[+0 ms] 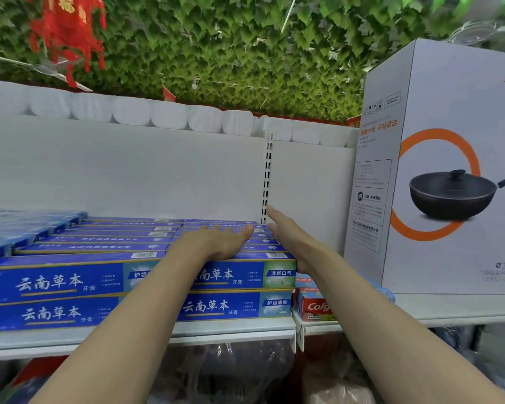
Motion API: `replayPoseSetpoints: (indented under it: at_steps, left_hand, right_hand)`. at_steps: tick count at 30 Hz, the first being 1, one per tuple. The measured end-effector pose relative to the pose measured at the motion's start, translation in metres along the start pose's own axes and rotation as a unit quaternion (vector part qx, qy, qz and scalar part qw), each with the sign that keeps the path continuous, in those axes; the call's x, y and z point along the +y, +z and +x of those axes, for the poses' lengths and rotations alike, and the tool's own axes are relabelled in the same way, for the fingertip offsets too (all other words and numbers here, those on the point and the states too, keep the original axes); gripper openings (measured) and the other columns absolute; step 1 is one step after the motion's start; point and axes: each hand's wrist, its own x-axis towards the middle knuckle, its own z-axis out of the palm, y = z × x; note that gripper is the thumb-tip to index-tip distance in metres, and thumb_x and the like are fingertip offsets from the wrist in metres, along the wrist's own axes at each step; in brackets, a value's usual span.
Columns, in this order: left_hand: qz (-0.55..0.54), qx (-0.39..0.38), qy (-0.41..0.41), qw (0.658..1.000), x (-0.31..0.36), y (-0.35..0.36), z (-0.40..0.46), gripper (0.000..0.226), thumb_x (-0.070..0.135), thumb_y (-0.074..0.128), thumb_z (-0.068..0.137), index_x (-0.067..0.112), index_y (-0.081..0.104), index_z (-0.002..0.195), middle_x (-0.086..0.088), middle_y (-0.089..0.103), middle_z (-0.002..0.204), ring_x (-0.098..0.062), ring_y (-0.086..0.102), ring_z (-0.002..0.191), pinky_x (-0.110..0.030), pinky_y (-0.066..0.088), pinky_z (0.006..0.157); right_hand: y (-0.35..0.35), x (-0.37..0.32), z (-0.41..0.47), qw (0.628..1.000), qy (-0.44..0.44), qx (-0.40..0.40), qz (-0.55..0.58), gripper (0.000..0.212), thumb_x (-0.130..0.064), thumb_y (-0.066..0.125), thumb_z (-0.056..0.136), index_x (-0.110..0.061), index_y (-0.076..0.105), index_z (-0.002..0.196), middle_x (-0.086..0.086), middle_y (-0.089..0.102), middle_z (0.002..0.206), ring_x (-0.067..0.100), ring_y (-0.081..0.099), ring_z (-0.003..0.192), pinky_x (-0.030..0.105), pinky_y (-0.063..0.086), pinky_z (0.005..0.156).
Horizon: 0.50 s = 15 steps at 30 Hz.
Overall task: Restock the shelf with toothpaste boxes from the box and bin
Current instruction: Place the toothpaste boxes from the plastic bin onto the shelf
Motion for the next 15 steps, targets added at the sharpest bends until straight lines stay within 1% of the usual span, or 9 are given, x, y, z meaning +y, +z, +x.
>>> replayPoseSetpoints:
  at_steps: [1, 3, 4, 5, 7, 9, 11, 13, 15]
  left_hand:
    - [0.001, 0.002, 0.0, 1.0, 0.0, 0.0, 0.0, 0.084, 0.081, 0.005, 0.089, 0.035, 0.004, 0.16, 0.001, -0.003, 0.168, -0.024, -0.008, 0.154, -0.057, -0.004, 0.122]
    - [-0.008, 0.006, 0.003, 1.0, 0.0, 0.0, 0.0, 0.084, 0.082, 0.004, 0.088, 0.037, 0.005, 0.159, 0.001, -0.002, 0.168, -0.024, -0.007, 0.154, -0.057, -0.005, 0.122]
    - [-0.017, 0.01, 0.007, 1.0, -0.001, 0.0, -0.001, 0.084, 0.083, 0.003, 0.087, 0.039, 0.006, 0.159, 0.001, -0.001, 0.168, -0.023, -0.007, 0.155, -0.057, -0.004, 0.122]
    - [-0.03, 0.013, 0.009, 0.999, -0.002, -0.001, -0.002, 0.086, 0.084, 0.002, 0.086, 0.039, 0.007, 0.159, 0.001, 0.001, 0.168, -0.023, -0.006, 0.155, -0.056, -0.004, 0.122]
    - [-0.071, 0.02, 0.008, 0.997, -0.003, -0.004, -0.005, 0.09, 0.085, 0.002, 0.085, 0.035, 0.012, 0.159, -0.001, 0.004, 0.168, -0.023, -0.003, 0.155, -0.053, -0.003, 0.123]
    - [-0.129, 0.02, 0.0, 0.991, -0.004, -0.006, -0.007, 0.094, 0.085, 0.003, 0.085, 0.029, 0.019, 0.159, -0.004, 0.009, 0.168, -0.025, 0.004, 0.155, -0.049, 0.001, 0.124]
    - [-0.176, 0.01, -0.006, 0.984, -0.005, -0.008, -0.007, 0.097, 0.085, 0.003, 0.085, 0.025, 0.024, 0.159, -0.004, 0.017, 0.167, -0.026, 0.013, 0.154, -0.047, 0.007, 0.124]
    - [-0.188, 0.01, -0.013, 0.982, -0.003, -0.01, -0.007, 0.097, 0.084, 0.003, 0.086, 0.023, 0.024, 0.159, -0.005, 0.02, 0.166, -0.028, 0.017, 0.153, -0.047, 0.01, 0.124]
    - [-0.179, 0.018, -0.02, 0.984, -0.002, -0.011, -0.008, 0.096, 0.084, 0.004, 0.087, 0.023, 0.024, 0.159, -0.007, 0.02, 0.166, -0.029, 0.018, 0.152, -0.047, 0.011, 0.123]
  right_hand:
    - [0.0, -0.002, -0.001, 1.0, -0.004, 0.005, 0.002, 0.052, -0.064, 0.03, 0.102, -0.018, 0.053, 0.111, -0.002, 0.072, 0.096, 0.025, 0.07, 0.102, 0.033, 0.058, 0.078]
    - [-0.001, -0.005, 0.001, 0.999, -0.015, 0.027, -0.021, 0.054, -0.06, 0.028, 0.104, -0.018, 0.048, 0.132, 0.0, 0.063, 0.129, 0.025, 0.064, 0.117, 0.033, 0.053, 0.089]
    - [-0.002, -0.006, 0.007, 0.999, -0.019, 0.037, -0.034, 0.058, -0.059, 0.027, 0.104, -0.017, 0.045, 0.14, 0.001, 0.056, 0.141, 0.025, 0.059, 0.125, 0.032, 0.049, 0.091]
    - [0.001, -0.008, 0.006, 0.998, -0.023, 0.039, -0.039, 0.059, -0.059, 0.026, 0.104, -0.018, 0.042, 0.144, 0.0, 0.055, 0.142, 0.024, 0.058, 0.127, 0.03, 0.048, 0.089]
    - [0.002, -0.01, 0.017, 0.998, -0.023, 0.022, -0.053, 0.052, -0.062, 0.024, 0.104, -0.024, 0.046, 0.132, 0.0, 0.067, 0.12, 0.019, 0.07, 0.102, 0.028, 0.051, 0.077]
    - [0.003, -0.01, 0.026, 0.998, -0.014, 0.019, -0.065, 0.056, -0.064, 0.023, 0.103, -0.02, 0.054, 0.119, 0.003, 0.072, 0.094, 0.015, 0.073, 0.075, 0.027, 0.052, 0.07]
    - [0.002, -0.009, 0.035, 0.997, -0.009, 0.026, -0.068, 0.054, -0.064, 0.024, 0.103, -0.02, 0.055, 0.106, 0.002, 0.072, 0.083, 0.015, 0.072, 0.069, 0.026, 0.051, 0.068]
    - [0.001, -0.008, 0.042, 0.998, -0.012, 0.026, -0.062, 0.055, -0.063, 0.024, 0.103, -0.02, 0.057, 0.098, -0.001, 0.072, 0.081, 0.015, 0.073, 0.073, 0.025, 0.05, 0.066]
    - [0.0, -0.006, 0.048, 0.998, -0.01, 0.018, -0.054, 0.061, -0.064, 0.025, 0.102, -0.015, 0.062, 0.105, 0.002, 0.077, 0.083, 0.017, 0.074, 0.074, 0.026, 0.052, 0.067]
